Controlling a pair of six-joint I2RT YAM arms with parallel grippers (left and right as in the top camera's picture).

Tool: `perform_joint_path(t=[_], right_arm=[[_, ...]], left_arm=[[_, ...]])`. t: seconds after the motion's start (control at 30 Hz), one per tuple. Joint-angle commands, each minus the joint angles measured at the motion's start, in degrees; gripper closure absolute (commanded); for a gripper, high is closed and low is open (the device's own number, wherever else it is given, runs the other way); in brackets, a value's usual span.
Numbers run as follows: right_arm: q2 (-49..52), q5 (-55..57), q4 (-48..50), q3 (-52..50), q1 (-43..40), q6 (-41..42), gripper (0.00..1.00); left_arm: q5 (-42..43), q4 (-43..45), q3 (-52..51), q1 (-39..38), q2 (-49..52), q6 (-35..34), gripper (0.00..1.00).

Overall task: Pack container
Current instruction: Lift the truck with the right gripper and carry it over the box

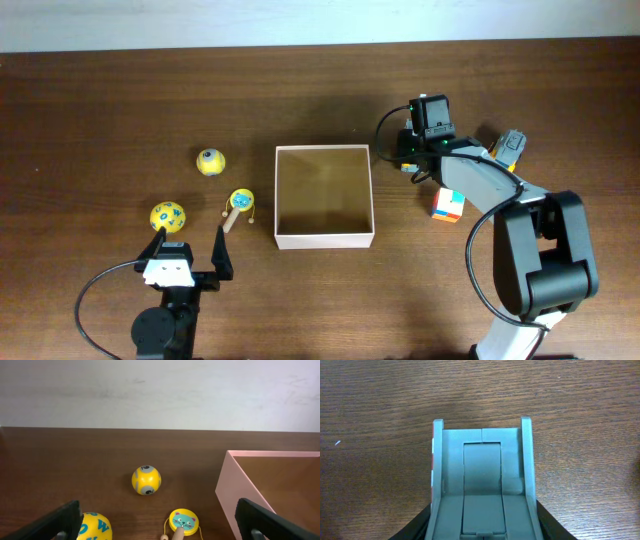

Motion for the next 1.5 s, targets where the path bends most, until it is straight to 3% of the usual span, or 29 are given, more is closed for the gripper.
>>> perform_joint_path(t=[0.0,0.47,1.0,1.2,1.47], right_arm=[[0.17,0.17,-0.90,0.94,-0.24,-0.90,0.57],[-0.74,0.39,-12.68,11.67,-0.24,-4.35,0.57],[-0.98,-4.92,-37.24,31.85,0.15,-4.96,0.57],[-1.29,-7.45,-44.61,37.27,4.83,-4.94,0.57],[-1.92,-7.45,-46.40,38.25,13.77,-4.70,0.57]], left_arm=[[0.81,0.09,-0.42,0.28,-0.39,0.90,0.01],[0.81,0.09,-0.42,0.28,-0.39,0.90,0.01],[0.81,0.09,-0.42,0.28,-0.39,0.90,0.01],[0.81,0.09,-0.42,0.28,-0.39,0.90,0.01],[0.81,0.09,-0.42,0.28,-0.39,0.90,0.01]])
